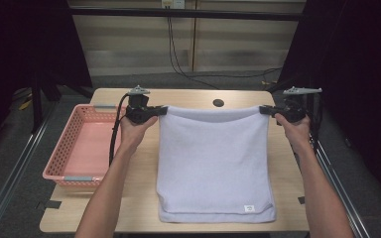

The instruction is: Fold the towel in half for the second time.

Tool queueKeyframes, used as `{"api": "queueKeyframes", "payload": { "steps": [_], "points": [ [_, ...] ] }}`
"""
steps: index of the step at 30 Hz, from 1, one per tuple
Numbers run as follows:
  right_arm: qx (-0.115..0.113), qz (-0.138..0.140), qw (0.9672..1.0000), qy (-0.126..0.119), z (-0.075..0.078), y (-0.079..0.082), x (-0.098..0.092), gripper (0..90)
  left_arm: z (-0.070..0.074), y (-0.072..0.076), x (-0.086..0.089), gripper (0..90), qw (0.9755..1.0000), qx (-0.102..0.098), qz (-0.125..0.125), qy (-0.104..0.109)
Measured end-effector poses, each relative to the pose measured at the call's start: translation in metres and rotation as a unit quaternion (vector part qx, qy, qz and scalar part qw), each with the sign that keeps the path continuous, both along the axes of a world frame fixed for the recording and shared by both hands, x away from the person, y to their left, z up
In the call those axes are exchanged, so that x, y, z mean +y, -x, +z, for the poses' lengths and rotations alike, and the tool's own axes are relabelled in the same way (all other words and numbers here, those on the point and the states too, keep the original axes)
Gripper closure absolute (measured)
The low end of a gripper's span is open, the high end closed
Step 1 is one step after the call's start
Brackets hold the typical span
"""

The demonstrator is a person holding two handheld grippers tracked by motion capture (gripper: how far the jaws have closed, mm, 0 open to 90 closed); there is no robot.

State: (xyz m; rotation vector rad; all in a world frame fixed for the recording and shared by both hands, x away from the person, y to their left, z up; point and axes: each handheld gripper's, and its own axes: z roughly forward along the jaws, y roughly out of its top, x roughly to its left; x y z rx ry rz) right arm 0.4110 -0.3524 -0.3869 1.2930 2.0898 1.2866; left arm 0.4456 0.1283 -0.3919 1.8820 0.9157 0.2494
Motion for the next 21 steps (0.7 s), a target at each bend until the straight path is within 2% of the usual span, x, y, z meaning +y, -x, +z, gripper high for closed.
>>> {"api": "queueKeyframes", "payload": {
  "steps": [3,4,6,7,13,14,15,16,18,19,21],
  "points": [
    [-0.004,0.007,1.0,0.002,0.007,0.0,-0.001,85.8,0.002,0.002,0.002,84.7,1.0,-0.001,-0.004,0.0],
    [-0.007,0.009,0.9999,-0.002,0.009,0.001,-0.001,85.8,0.001,0.004,0.003,84.7,0.9999,0.001,-0.01,0.006],
    [-0.009,0.014,0.9998,-0.004,0.008,0.008,-0.001,85.9,0.0,0.011,0.002,84.7,0.9999,-0.002,-0.013,-0.01],
    [-0.008,0.02,0.9998,-0.001,0.007,0.012,-0.001,85.9,-0.001,0.015,0.002,84.6,0.9999,-0.002,-0.016,-0.005],
    [-0.011,0.045,0.9986,-0.027,0.005,0.047,-0.008,85.9,0.0,0.048,0.007,84.6,0.9991,-0.017,-0.039,0.01],
    [-0.011,0.047,0.9985,-0.026,0.005,0.052,-0.009,85.9,0.0,0.055,0.008,84.6,0.9989,-0.022,-0.04,0.007],
    [-0.011,0.051,0.9983,-0.026,0.004,0.059,-0.009,85.9,0.0,0.061,0.01,84.6,0.9986,-0.026,-0.043,0.015],
    [-0.014,0.058,0.9977,-0.032,0.003,0.066,-0.009,85.9,-0.001,0.07,0.012,84.6,0.9981,-0.025,-0.047,0.029],
    [-0.01,0.067,0.9974,-0.027,0.0,0.084,-0.009,85.8,-0.003,0.081,0.012,84.6,0.998,-0.024,-0.053,0.026],
    [-0.012,0.074,0.9968,-0.026,-0.002,0.09,-0.009,85.8,-0.004,0.087,0.013,84.6,0.9978,-0.024,-0.058,0.018],
    [-0.008,0.08,0.9963,-0.028,-0.005,0.108,-0.009,85.8,-0.006,0.101,0.015,84.6,0.9971,-0.021,-0.068,0.027]
  ]
}}
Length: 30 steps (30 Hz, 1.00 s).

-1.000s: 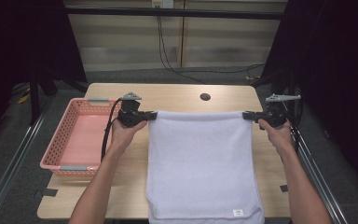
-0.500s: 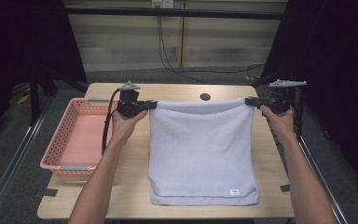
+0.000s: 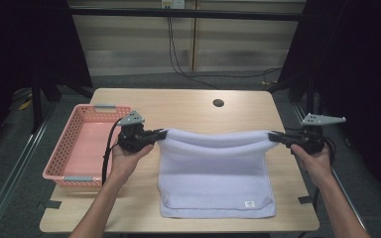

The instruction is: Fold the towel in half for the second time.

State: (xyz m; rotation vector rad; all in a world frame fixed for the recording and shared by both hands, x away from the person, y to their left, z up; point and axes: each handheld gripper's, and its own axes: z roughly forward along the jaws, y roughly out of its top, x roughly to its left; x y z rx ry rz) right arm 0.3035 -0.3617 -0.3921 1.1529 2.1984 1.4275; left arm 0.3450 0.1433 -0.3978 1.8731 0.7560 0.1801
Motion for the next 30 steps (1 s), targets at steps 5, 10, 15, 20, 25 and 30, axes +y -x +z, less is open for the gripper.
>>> {"api": "queueKeyframes", "payload": {
  "steps": [5,10,15,20,25,30],
  "points": [
    [0.003,0.018,0.9998,-0.001,-0.012,0.041,0.0,85.6,-0.008,0.034,0.006,84.3,0.9997,0.001,-0.02,-0.017],
    [0.018,0.027,0.9995,0.004,-0.029,0.075,0.001,85.3,-0.027,0.061,0.011,84.1,0.9984,0.028,-0.042,-0.024],
    [0.073,0.043,0.9951,0.05,-0.055,0.095,0.009,83.3,-0.057,0.08,0.009,82.6,0.9933,0.066,-0.066,-0.069],
    [0.101,0.053,0.9914,0.065,-0.071,0.105,0.012,80.9,-0.073,0.088,0.015,80.1,0.9896,0.092,-0.077,-0.08],
    [0.111,0.065,0.9881,0.084,-0.074,0.116,0.011,74.4,-0.077,0.104,0.019,77.3,0.9848,0.104,-0.101,-0.095],
    [0.103,0.061,0.9897,0.078,-0.068,0.131,0.006,67.5,-0.072,0.109,0.037,69.9,0.9878,0.1,-0.097,-0.069]
  ]
}}
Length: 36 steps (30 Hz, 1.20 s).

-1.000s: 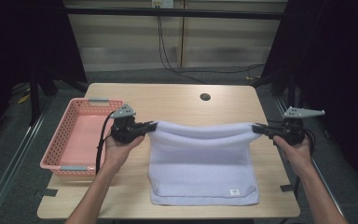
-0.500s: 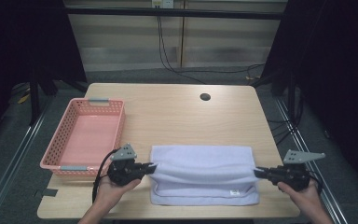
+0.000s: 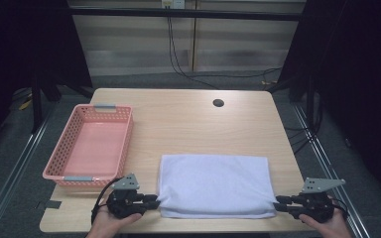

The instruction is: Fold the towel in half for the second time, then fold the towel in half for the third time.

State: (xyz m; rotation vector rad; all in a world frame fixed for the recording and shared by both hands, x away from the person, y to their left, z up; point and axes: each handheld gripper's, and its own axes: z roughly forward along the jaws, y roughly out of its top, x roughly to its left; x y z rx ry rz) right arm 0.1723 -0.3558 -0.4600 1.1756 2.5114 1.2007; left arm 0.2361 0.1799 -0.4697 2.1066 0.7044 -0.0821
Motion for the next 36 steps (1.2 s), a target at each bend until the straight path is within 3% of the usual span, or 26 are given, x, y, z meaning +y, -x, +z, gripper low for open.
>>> {"api": "queueKeyframes", "payload": {
  "steps": [2,5,7,9,13,17,20,22,26,29,31,33,36],
  "points": [
    [-0.003,-0.008,0.9999,-0.01,0.002,0.001,-0.001,63.1,0.002,-0.005,0.002,63.1,0.9999,0.001,0.014,0.006],
    [-0.01,-0.023,0.9997,-0.008,0.003,-0.007,0.004,59.7,0.005,-0.018,-0.002,61.5,0.9997,-0.008,0.024,0.007],
    [-0.015,-0.033,0.9993,-0.009,0.004,-0.015,0.011,59.4,0.005,-0.029,-0.01,62.2,0.9997,-0.008,0.025,-0.002],
    [-0.016,-0.028,0.9994,-0.009,0.004,-0.025,0.021,59.5,0.004,-0.041,-0.019,62.2,0.9996,-0.013,0.02,-0.013],
    [-0.004,-0.014,0.9999,0.004,-0.006,-0.046,0.044,57.8,-0.007,-0.06,-0.04,64.1,0.9993,-0.004,0.009,-0.037],
    [0.008,-0.022,0.9994,0.027,-0.02,-0.061,0.055,53.2,-0.019,-0.061,-0.047,63.0,0.9977,0.003,0.0,-0.067],
    [0.01,-0.021,0.9983,0.054,-0.03,-0.063,0.058,53.6,-0.022,-0.06,-0.048,62.8,0.998,0.003,0.006,-0.063],
    [-0.008,-0.019,0.9969,0.076,-0.03,-0.062,0.06,61.5,-0.024,-0.059,-0.05,63.8,0.9982,0.001,0.012,-0.059],
    [-0.012,-0.03,0.9962,0.081,-0.031,-0.064,0.056,75.7,-0.024,-0.062,-0.057,63.9,0.998,-0.002,0.009,-0.063],
    [-0.015,-0.038,0.9959,0.081,-0.032,-0.071,0.05,76.9,-0.026,-0.066,-0.065,65.1,0.998,-0.011,0.008,-0.062],
    [-0.012,-0.049,0.9954,0.082,-0.032,-0.077,0.045,76.9,-0.026,-0.073,-0.073,65.0,0.9982,-0.004,0.008,-0.059],
    [-0.005,-0.047,0.9968,0.065,-0.032,-0.082,0.038,74.4,-0.025,-0.076,-0.075,65.3,0.9981,0.0,0.007,-0.061],
    [-0.005,-0.053,0.9973,0.05,-0.029,-0.078,0.034,56.1,-0.022,-0.075,-0.073,57.7,0.9986,0.009,0.006,-0.052]
  ]
}}
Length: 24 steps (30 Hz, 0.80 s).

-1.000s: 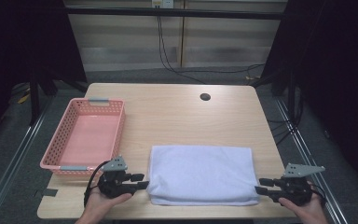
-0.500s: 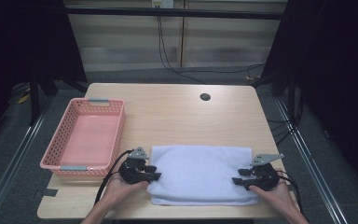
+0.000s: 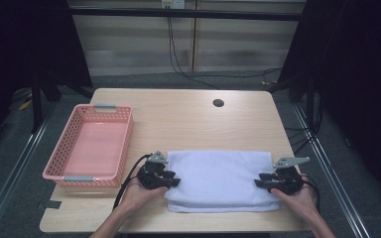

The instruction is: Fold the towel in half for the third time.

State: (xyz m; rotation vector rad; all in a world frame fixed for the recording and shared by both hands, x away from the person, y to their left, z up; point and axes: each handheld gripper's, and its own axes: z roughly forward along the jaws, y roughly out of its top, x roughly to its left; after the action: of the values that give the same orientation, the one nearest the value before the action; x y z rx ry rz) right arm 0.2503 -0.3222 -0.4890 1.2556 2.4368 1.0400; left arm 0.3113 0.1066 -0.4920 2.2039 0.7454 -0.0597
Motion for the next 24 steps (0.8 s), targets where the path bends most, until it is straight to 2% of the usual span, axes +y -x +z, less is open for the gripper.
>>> {"api": "queueKeyframes", "payload": {
  "steps": [2,4,6,8,12,13,14,17,19,21,24],
  "points": [
    [-0.002,-0.004,0.9998,-0.02,0.006,0.005,0.002,54.4,0.003,0.0,0.001,53.9,0.9999,-0.008,0.009,0.005],
    [-0.008,0.003,0.9996,-0.028,0.012,0.009,0.009,52.6,0.006,-0.003,0.002,51.7,0.9999,-0.006,0.012,-0.001],
    [-0.011,0.019,0.9989,-0.041,0.014,0.012,0.018,50.7,0.01,-0.006,0.004,47.8,0.9998,-0.012,0.017,0.002],
    [-0.015,0.031,0.9982,-0.05,0.017,0.015,0.028,50.0,0.017,-0.011,0.009,44.9,0.9992,-0.019,0.031,0.015],
    [-0.019,0.056,0.9965,-0.06,0.023,0.021,0.05,48.0,0.025,-0.02,0.013,40.8,0.9983,-0.026,0.043,0.029],
    [-0.02,0.065,0.996,-0.058,0.023,0.021,0.057,47.4,0.026,-0.023,0.014,40.9,0.998,-0.025,0.045,0.037],
    [-0.024,0.071,0.9957,-0.054,0.024,0.022,0.064,47.4,0.027,-0.026,0.015,41.0,0.998,-0.024,0.047,0.036],
    [-0.022,0.096,0.9931,-0.063,0.024,0.023,0.084,46.3,0.028,-0.034,0.015,41.0,0.9974,-0.028,0.053,0.04],
    [-0.022,0.112,0.9919,-0.055,0.023,0.021,0.1,45.6,0.027,-0.04,0.014,40.6,0.9975,-0.024,0.058,0.034],
    [-0.018,0.134,0.9894,-0.053,0.023,0.019,0.119,44.0,0.027,-0.045,0.012,40.5,0.9972,-0.024,0.065,0.027],
    [-0.012,0.161,0.9856,-0.051,0.022,0.014,0.146,42.0,0.025,-0.051,0.012,38.9,0.9962,-0.022,0.077,0.034]
  ]
}}
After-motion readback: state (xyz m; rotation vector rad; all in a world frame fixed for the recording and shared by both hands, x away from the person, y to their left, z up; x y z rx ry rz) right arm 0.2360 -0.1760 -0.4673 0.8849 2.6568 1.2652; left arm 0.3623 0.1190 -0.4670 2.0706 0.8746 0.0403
